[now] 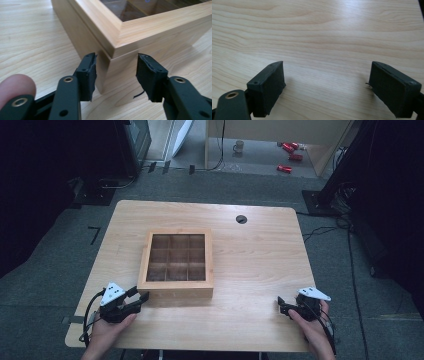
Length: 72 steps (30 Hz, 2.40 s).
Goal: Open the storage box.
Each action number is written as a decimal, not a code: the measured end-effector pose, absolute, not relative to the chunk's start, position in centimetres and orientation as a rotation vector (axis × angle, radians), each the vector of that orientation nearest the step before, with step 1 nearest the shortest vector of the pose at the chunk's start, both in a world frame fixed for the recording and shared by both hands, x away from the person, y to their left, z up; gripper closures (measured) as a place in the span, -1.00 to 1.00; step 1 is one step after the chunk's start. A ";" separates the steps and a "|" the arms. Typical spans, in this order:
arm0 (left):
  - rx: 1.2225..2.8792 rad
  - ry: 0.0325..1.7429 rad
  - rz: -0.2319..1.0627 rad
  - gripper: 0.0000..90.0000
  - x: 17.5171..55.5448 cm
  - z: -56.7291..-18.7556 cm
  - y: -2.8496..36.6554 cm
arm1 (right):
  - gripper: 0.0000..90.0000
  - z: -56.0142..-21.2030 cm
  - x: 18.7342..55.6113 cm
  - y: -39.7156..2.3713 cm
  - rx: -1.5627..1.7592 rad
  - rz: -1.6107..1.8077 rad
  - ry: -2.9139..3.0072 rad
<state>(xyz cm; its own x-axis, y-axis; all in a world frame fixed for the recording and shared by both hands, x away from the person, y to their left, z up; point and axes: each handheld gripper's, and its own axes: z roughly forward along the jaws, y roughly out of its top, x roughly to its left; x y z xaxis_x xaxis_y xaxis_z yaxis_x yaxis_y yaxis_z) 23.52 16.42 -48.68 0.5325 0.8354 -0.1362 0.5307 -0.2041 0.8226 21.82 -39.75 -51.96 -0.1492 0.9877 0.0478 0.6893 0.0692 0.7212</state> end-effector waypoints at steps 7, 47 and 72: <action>1.870 1.112 0.422 0.22 23.4 -48.5 16.7 | -0.70 -50.5 21.9 -37.9 1.634 0.898 1.915; 1.868 1.100 0.442 0.35 23.4 -47.5 16.9 | -0.69 -45.5 24.1 -24.4 1.345 1.081 2.117; 1.861 1.084 0.444 0.35 23.5 -47.1 16.9 | -0.55 -46.8 24.9 -18.7 1.282 1.222 2.211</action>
<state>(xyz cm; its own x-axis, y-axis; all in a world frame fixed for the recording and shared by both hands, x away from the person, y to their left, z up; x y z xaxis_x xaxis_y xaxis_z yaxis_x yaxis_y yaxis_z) 23.49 16.92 -47.07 0.5496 0.8256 -0.1274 0.4989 -0.2021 0.8428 24.92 -18.66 -46.84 -0.5528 0.8208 0.1442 0.5586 0.2366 0.7950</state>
